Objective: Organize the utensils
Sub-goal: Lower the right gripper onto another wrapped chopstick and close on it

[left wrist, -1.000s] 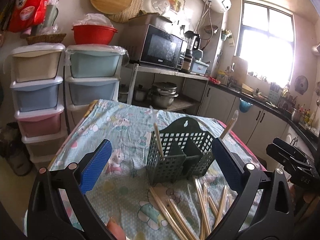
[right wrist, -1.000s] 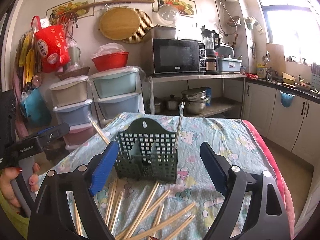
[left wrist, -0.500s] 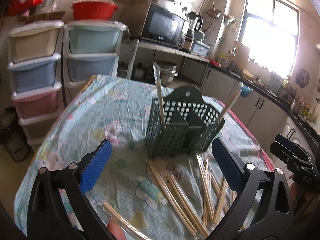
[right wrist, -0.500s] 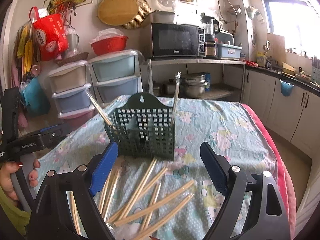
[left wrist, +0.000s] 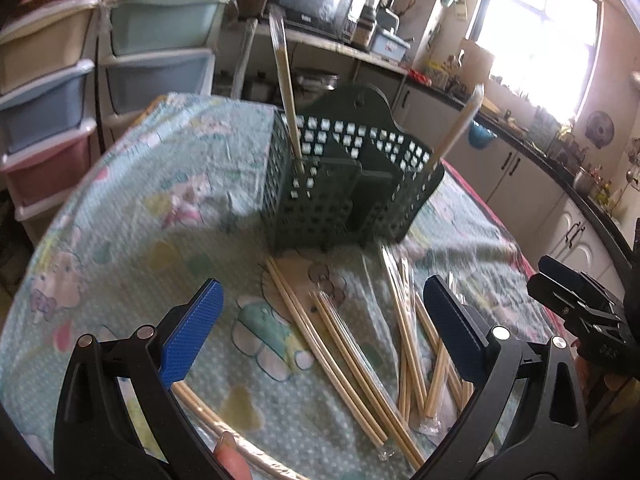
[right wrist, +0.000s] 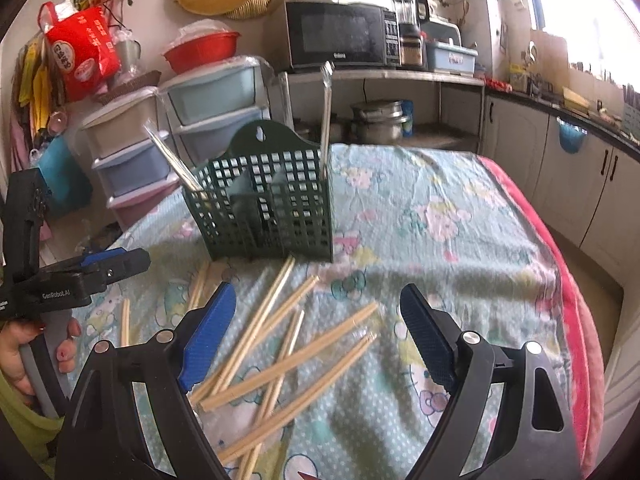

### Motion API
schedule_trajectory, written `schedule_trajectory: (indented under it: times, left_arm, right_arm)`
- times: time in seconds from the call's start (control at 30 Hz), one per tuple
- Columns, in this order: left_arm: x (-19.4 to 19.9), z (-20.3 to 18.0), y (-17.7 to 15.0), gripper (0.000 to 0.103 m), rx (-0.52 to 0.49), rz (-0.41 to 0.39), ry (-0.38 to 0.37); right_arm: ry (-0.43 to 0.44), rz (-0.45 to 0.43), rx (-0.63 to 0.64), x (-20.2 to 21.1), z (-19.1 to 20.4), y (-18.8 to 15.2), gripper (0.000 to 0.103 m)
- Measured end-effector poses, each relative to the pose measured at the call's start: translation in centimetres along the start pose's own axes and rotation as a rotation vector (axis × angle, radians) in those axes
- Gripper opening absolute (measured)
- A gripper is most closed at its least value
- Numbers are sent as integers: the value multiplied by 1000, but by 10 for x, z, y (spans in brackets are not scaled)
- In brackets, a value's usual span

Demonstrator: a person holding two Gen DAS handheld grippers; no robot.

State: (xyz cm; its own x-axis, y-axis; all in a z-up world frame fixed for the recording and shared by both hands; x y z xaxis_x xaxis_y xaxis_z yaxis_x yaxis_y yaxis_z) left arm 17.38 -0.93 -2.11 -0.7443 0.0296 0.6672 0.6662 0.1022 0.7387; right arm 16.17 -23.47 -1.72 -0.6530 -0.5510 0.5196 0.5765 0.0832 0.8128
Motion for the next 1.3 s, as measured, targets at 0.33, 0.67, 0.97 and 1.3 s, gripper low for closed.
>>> schedule_trajectory:
  times: [0.33,0.67,0.97,1.3]
  left_arm:
    - [-34,-3,-13,84,9,114,1]
    - [-79,3,-16,60,88,260,-31]
    - [-102,7,-4,60,110,305,4]
    - [-114,15,3,36,104,285,69]
  right_arm:
    - [14,108,-98,-30,-30,-13,68]
    - [23,185,-159,-53,-52,-19,59]
    - [42,240,-249,-72,-71,-21,57]
    - [40,284,-307,-97,-85,-22,47]
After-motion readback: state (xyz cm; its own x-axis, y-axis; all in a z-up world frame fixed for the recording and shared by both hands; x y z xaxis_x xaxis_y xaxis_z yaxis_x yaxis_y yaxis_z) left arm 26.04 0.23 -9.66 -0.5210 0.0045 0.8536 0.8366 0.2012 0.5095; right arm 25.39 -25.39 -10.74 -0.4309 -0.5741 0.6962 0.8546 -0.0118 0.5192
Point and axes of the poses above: each gripper's, at about its wrist camera, not at the fingertips, and x roughly against the way its jaws point, z to its left, y to its top, the point moved 5 cm from there along -x, roughly the way its jaws point, and after that the axes turned 15 degrees about y, right-handed, at the moved point
